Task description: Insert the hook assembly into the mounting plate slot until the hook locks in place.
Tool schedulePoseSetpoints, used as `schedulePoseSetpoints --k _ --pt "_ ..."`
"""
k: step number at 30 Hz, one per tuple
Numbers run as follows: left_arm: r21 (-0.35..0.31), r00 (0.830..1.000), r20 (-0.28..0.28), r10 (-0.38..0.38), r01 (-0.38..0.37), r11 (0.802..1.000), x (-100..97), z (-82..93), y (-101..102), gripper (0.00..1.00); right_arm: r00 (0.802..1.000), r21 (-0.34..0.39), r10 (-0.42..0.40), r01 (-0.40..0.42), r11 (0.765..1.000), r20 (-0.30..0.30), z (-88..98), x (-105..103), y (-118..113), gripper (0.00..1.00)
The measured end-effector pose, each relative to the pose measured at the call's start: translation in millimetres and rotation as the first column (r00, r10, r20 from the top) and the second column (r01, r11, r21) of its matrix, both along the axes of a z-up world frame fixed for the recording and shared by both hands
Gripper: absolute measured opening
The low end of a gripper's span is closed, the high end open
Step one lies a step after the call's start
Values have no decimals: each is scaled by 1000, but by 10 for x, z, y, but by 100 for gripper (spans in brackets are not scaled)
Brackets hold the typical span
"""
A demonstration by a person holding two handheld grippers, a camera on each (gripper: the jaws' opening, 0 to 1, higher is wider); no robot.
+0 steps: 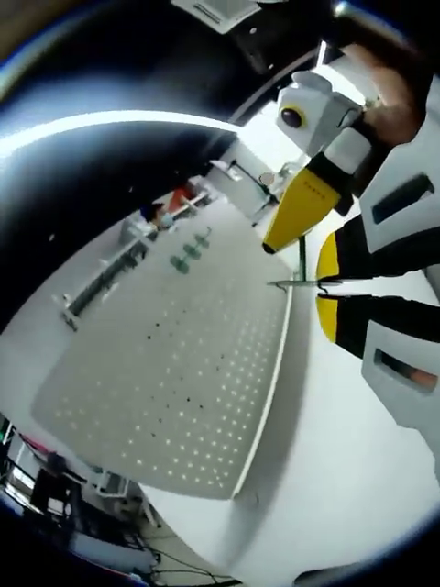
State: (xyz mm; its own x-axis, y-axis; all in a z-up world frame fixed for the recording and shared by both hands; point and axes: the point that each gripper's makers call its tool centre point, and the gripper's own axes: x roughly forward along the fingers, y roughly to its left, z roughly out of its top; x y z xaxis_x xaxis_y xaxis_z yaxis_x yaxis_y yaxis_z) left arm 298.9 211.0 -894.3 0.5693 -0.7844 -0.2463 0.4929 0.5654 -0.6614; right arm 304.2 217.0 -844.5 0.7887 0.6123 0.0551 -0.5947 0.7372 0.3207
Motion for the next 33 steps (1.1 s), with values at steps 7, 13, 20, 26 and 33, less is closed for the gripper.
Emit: schedulePoseSetpoints --k 7,13,20,26,33 --pt "0 1000 8 -18 18 1000 -32 14 -36 3 999 -10 -23 23 1000 23 13 -44 -21 0" --pt "52 999 40 -24 22 998 -38 3 -44 1 999 -39 -32 33 999 22 -1 -45 -24 0" --pt "144 992 125 -10 -8 990 47 45 79 1 1000 0 9 -9 1000 -20 141 -27 -89 5" --pt "233 975 221 17 -69 970 164 191 236 1 995 87 67 -61 994 -68 316 -43 -184 10" --pt "326 944 330 -14 -101 940 176 309 206 1 984 54 121 -115 992 -128 190 -61 -64 12"
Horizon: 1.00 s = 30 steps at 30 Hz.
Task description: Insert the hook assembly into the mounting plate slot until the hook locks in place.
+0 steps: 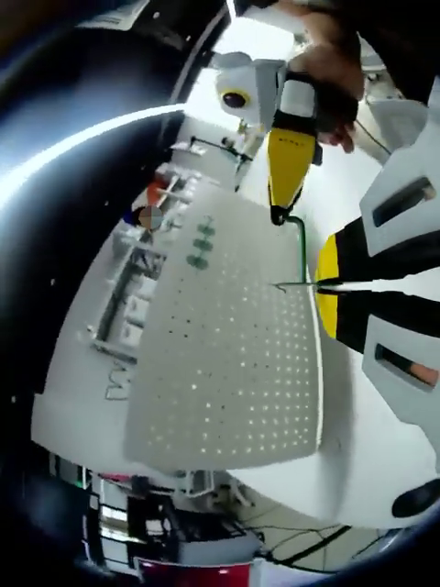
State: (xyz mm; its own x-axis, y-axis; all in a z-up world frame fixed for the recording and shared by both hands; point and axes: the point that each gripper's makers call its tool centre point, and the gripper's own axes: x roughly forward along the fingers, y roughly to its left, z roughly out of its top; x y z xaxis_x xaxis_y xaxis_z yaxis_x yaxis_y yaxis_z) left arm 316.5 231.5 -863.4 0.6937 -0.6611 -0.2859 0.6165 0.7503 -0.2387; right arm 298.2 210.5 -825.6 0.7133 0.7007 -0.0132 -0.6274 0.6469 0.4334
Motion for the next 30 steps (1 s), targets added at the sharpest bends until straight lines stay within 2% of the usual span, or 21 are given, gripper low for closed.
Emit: schedulePoseSetpoints --k 2,7,10,14,17,21,27,29,30 --pt "31 1000 14 -15 15 999 -28 -5 -43 1 999 10 7 -7 1000 -33 -45 -2 21 12" --pt "38 999 -1 -33 33 999 -92 -43 -107 1 998 4 18 -17 1000 -56 -97 -22 67 12" --pt "45 999 10 -43 42 998 -121 -56 -114 1 996 -4 32 -32 999 -88 -164 -37 99 11" --pt "50 999 22 -50 49 998 -152 -42 -123 1 994 5 34 -34 999 -100 -185 -44 104 9" --pt "58 998 38 -51 48 997 -146 -31 -118 1 988 36 56 -51 998 -143 -213 -55 131 8" --pt "73 997 47 -55 52 996 -144 -35 -125 1 986 46 63 -57 997 -152 -205 -42 136 3" --pt "51 998 36 -53 51 997 -126 44 -114 1 985 86 71 -58 995 -155 -154 -31 135 2" --pt "115 995 73 -64 56 992 -106 52 -102 1 992 43 49 -44 998 -114 -137 -12 133 1" --pt "142 994 88 -71 58 988 -102 46 -105 1 993 36 46 -42 998 -111 -139 -13 143 0"
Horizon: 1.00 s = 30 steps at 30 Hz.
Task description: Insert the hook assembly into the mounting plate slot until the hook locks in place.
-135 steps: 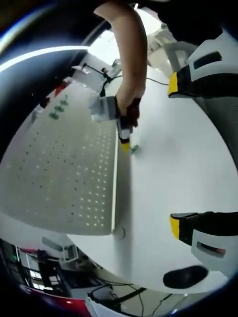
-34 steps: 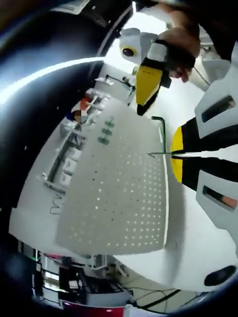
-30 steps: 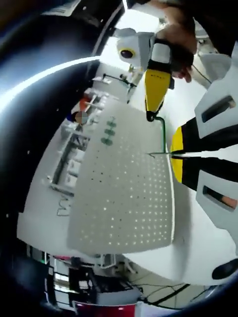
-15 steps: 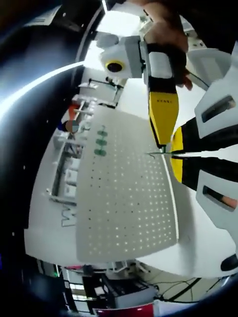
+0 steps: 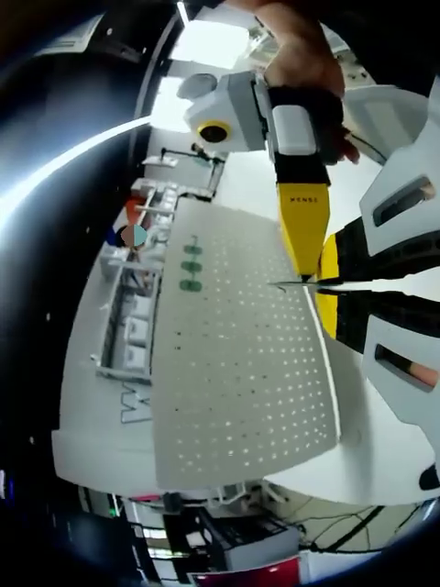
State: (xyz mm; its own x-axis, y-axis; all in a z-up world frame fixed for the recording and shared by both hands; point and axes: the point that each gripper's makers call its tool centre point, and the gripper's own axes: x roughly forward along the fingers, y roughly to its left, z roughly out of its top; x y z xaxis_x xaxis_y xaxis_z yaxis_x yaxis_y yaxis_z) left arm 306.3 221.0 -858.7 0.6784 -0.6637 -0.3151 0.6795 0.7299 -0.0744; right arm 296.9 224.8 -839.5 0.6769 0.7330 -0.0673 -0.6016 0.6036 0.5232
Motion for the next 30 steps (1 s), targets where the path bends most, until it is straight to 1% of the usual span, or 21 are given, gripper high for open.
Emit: schedulePoseSetpoints --k 2,6,9,11,12,13,14,15,16,17,19,21,22,23,27,29,30 --pt "-12 1000 -1 -2 2 1000 -4 -3 -17 1 1000 -8 -9 9 1000 6 -4 0 -11 0" --pt "11 1000 19 -13 12 1000 -22 -48 -65 2 1000 -23 -10 10 1000 0 -48 -1 -54 0" --pt "25 999 19 -32 32 999 -30 -87 -106 3 1000 -40 -5 5 999 0 -78 -13 -95 0" --pt "37 998 30 -48 47 998 -42 -93 -133 7 1000 -51 0 1 999 9 -81 -19 -123 0" --pt "29 998 20 -62 62 998 -59 -101 -161 12 1000 -57 1 0 998 20 -68 -11 -141 0" --pt "18 998 7 -68 68 998 -69 -115 -187 22 1000 -61 6 -5 998 25 -60 -8 -146 0" --pt "11 998 -6 -60 60 998 -63 -136 -199 30 999 -82 10 -7 997 44 -52 2 -162 0" --pt "10 998 -2 -70 70 997 -74 -141 -220 35 998 -94 18 -13 995 58 -39 2 -168 0" --pt "-4 995 -2 -99 99 995 -111 -129 -262 35 997 -102 30 -23 995 67 -26 -1 -169 0" --pt "-13 995 5 -102 102 995 -114 -117 -273 37 996 -114 30 -20 993 82 -14 11 -187 0" --pt "-28 994 -2 -106 106 994 -121 -112 -292 49 992 -146 55 -39 989 111 6 7 -203 0" --pt "-41 995 -4 -103 103 994 -110 -106 -301 62 990 -169 65 -43 985 126 10 18 -232 0" --pt "-46 994 0 -107 107 993 -112 -95 -309 65 989 -183 74 -50 982 130 2 18 -238 0" --pt "-53 993 6 -115 115 992 -115 -81 -321 67 986 -209 78 -46 977 150 -2 32 -259 0" --pt "-76 993 18 -115 116 990 -100 -49 -338 81 982 -231 95 -56 971 162 -14 36 -288 0" --pt "-98 993 11 -115 115 988 -99 -51 -334 82 982 -233 93 -53 971 165 -26 50 -319 0" --pt "-107 993 9 -118 118 987 -104 -55 -337 84 982 -237 90 -48 970 168 -34 60 -340 0"
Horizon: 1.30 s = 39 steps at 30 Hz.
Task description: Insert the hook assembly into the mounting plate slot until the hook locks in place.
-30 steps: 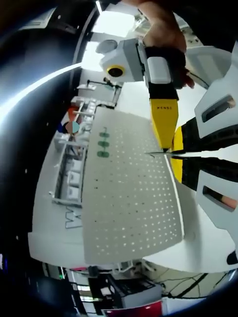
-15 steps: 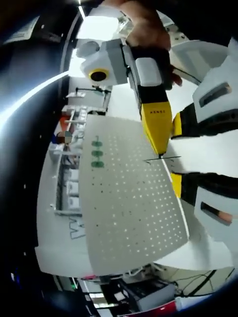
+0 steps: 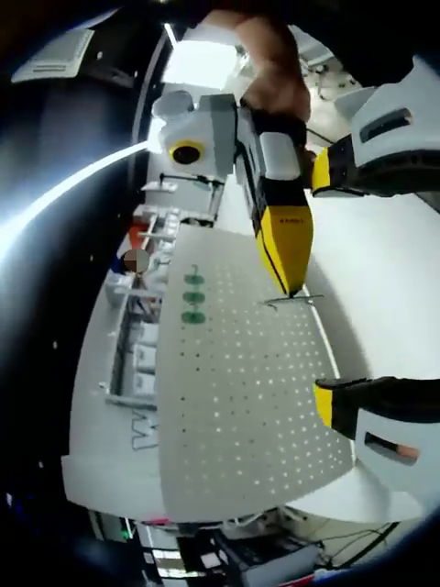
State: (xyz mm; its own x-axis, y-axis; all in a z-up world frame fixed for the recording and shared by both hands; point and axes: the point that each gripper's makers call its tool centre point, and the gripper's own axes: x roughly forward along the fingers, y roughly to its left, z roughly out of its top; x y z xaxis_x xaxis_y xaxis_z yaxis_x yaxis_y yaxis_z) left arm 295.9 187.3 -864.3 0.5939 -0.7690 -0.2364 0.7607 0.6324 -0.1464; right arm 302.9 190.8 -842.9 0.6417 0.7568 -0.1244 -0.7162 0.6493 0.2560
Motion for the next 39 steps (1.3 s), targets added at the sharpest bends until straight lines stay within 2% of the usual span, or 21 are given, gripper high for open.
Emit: schedulePoseSetpoints --k 3,10,14,18,21,24,26,28,31,33,36,37,39 --pt "-19 1000 -7 -2 2 1000 -11 -5 -16 92 1000 -4 -13 13 1000 8 -12 24 -55 0" --pt "-65 1000 -20 -5 3 998 -33 -13 -68 98 993 -7 -102 102 995 55 19 146 -247 0" --pt "-69 1000 -25 -2 0 998 -22 -30 -77 100 977 4 -195 195 981 89 67 270 -435 0" --pt "-72 999 -9 33 -34 997 42 -25 -24 100 958 8 -264 265 964 113 105 384 -624 0" --pt "-72 999 -16 45 -46 996 71 -43 3 100 936 35 -335 333 942 112 137 511 -853 0" --pt "-71 999 -17 51 -52 996 80 -55 20 100 913 20 -384 385 923 135 152 619 -1065 0" --pt "-67 998 -23 55 -56 996 89 -75 35 100 906 23 -402 403 915 136 159 651 -1135 0" --pt "-37 997 -14 72 -73 997 115 -112 72 100 878 18 -456 458 889 149 178 772 -1368 0" --pt "-50 997 -22 80 -81 995 130 -110 84 100 845 28 -507 510 860 167 225 881 -1594 0" --pt "-47 996 -23 84 -85 995 139 -115 93 100 824 17 -536 543 840 182 230 959 -1752 0" --pt "-37 995 -19 95 -96 995 164 -122 127 100 797 36 -576 580 814 178 253 1043 -1964 0" --pt "-40 995 -23 100 -101 994 174 -124 140 100 782 28 -594 601 799 189 259 1077 -2066 0" --pt "-33 994 -19 106 -107 994 190 -127 162 100 762 24 -614 623 782 205 279 1116 -2199 0"
